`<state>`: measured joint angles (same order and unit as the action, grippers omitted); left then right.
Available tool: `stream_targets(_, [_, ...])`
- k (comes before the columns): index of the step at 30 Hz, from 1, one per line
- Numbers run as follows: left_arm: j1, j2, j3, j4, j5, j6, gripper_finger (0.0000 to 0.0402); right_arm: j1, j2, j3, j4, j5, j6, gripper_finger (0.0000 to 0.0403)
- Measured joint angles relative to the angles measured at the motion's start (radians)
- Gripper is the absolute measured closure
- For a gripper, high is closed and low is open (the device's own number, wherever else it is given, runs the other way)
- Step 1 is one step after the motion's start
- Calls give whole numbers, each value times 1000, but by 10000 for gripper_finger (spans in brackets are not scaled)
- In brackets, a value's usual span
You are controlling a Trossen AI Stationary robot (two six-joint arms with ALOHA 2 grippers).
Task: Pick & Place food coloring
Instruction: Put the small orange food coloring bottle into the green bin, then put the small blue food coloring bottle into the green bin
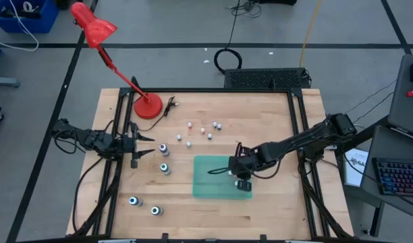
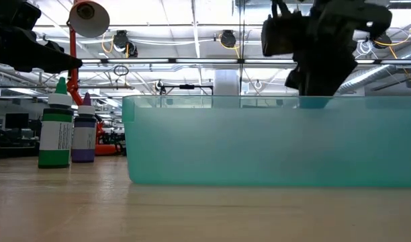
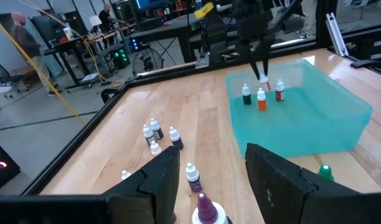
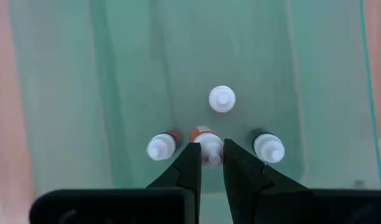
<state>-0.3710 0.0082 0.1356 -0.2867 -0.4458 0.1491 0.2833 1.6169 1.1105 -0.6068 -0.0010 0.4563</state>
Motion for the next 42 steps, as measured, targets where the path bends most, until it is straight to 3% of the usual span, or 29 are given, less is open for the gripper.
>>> stream_targets(16, [0,0,0,0,0,0,215,0,-1,-90,47,20,11,369])
stream_targets(26, [0,0,0,0,0,0,215,-2,-13,-91,53,-38,74,257])
stream_targets(36, [0,0,0,0,0,0,215,-30,-157,-91,-25,-49,43,249])
stream_targets(38, [0,0,0,0,0,0,215,-35,-204,-91,-58,-4,1,253])
stream_targets(42, [0,0,0,0,0,0,215,-34,-318,-102,-50,214,-154,260])
